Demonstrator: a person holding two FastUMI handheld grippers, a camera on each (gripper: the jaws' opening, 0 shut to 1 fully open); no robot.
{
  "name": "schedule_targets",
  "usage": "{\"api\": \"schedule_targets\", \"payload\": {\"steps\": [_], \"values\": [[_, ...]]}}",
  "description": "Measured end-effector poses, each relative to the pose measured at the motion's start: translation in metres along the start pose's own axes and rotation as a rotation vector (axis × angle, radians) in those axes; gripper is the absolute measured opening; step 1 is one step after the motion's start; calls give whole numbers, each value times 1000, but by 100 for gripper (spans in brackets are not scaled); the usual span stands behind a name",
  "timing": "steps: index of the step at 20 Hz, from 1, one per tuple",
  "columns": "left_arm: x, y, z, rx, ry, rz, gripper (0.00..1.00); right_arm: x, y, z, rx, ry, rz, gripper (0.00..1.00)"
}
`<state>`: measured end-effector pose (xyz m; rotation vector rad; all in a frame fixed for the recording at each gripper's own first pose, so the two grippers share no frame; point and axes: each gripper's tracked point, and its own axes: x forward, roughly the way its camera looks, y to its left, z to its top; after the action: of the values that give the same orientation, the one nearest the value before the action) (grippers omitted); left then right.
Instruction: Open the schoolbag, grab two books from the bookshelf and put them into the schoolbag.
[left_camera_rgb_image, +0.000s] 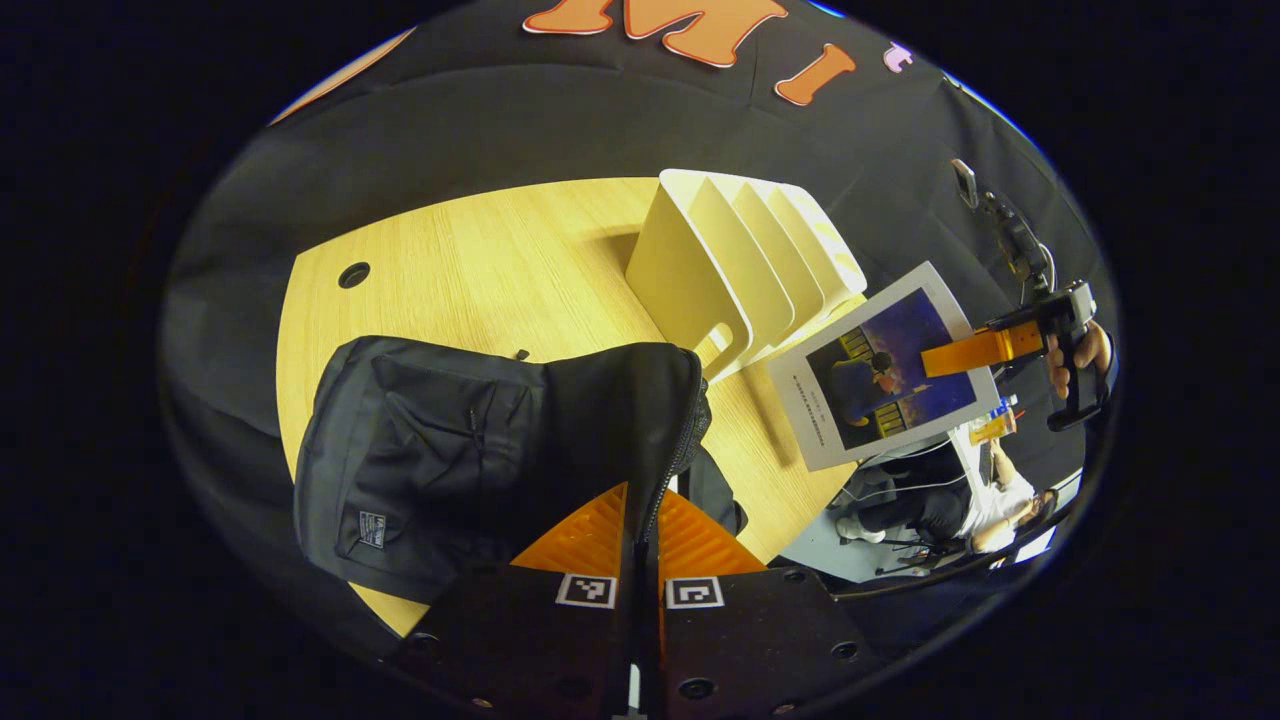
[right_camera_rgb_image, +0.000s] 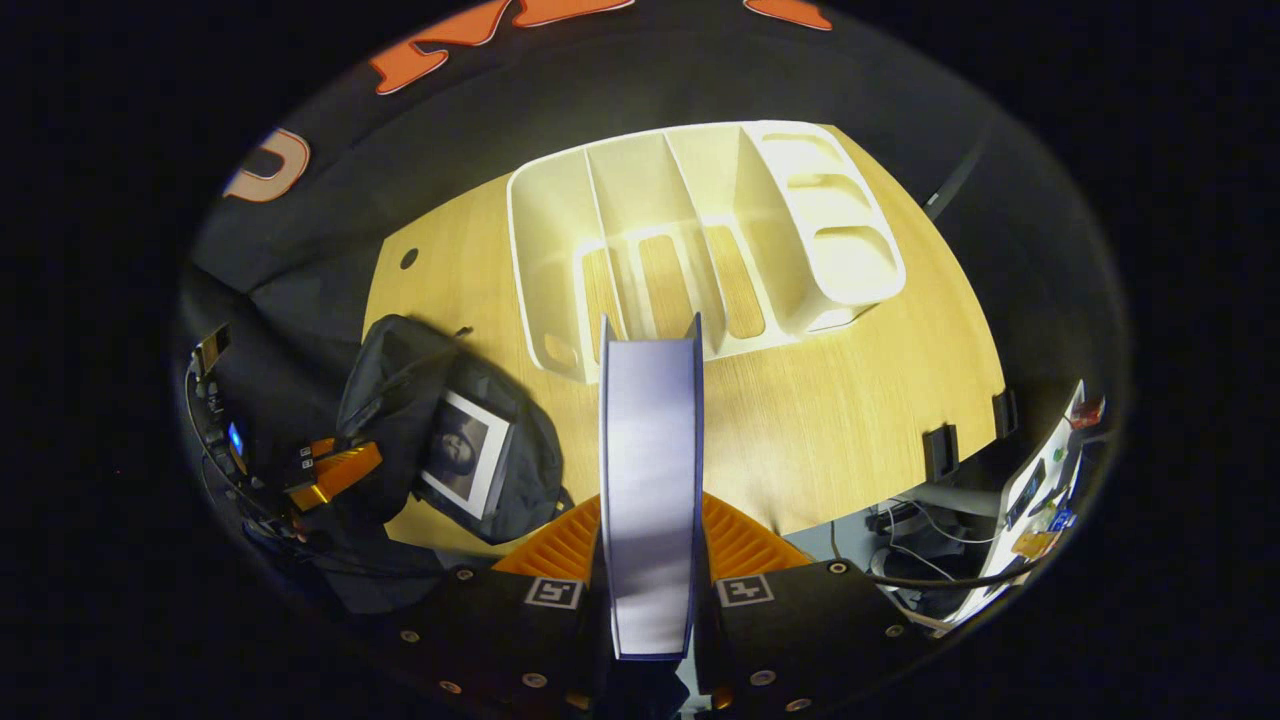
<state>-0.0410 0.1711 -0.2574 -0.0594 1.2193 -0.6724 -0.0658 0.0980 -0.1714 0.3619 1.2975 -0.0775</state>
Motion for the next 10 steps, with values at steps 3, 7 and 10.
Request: {"api": "schedule_targets", "payload": {"steps": [3,7,10], "values": [[-1,1,1,9,-1,8,4,-7,1,-6,36,-29,57,34],[-3,3,5,28,3,20,4,-13,5,-21,126,-60,155,34],[-5,5,8,41,8,33,4,-14,10,-29,175,-88,238,34]]}}
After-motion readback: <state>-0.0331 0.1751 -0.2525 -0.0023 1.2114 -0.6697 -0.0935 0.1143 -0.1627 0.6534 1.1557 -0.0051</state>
